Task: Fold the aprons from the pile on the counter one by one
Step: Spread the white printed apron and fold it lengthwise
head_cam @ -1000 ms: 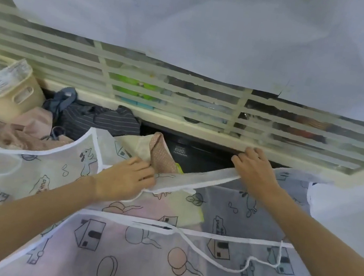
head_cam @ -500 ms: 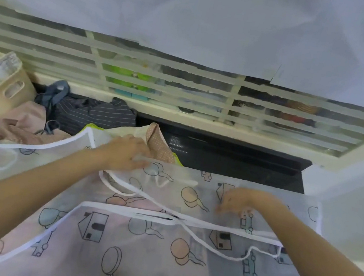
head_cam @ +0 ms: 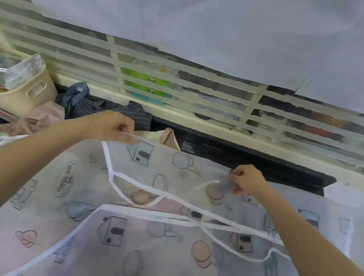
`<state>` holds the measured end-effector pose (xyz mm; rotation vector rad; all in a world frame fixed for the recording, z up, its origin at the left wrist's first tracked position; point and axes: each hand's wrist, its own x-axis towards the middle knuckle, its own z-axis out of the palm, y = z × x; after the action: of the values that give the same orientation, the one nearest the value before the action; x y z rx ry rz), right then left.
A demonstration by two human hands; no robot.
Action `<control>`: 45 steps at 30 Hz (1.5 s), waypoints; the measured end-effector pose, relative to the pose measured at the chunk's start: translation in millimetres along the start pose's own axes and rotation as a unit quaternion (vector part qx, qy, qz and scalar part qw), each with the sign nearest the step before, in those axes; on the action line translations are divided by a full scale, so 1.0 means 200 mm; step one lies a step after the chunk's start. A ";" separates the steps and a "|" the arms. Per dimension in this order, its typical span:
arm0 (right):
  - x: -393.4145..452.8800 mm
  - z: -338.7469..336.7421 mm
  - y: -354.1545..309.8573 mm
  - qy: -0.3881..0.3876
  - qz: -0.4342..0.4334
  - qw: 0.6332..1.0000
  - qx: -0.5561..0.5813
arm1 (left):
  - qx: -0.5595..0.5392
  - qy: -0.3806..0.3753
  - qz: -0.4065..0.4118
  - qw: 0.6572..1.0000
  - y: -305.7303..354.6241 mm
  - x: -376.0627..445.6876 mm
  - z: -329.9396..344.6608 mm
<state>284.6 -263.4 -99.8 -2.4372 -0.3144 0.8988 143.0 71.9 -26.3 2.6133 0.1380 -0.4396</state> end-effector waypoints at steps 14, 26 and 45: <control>-0.08 0.23 -0.29 0.171 -0.231 0.943 -0.170 | 0.250 0.091 -0.208 0.941 -0.05 0.06 0.11; -0.22 0.65 -0.49 0.044 -0.418 0.869 -0.260 | 0.198 0.122 -0.094 0.968 -0.12 -0.04 0.04; -0.38 0.28 -0.35 -0.425 0.022 0.861 -0.278 | 0.419 0.007 -0.098 0.903 -0.02 0.02 0.18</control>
<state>187.9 -212.5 -55.9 -2.3524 -0.9377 2.1290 135.6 57.8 -59.4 3.4687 0.2652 -0.6634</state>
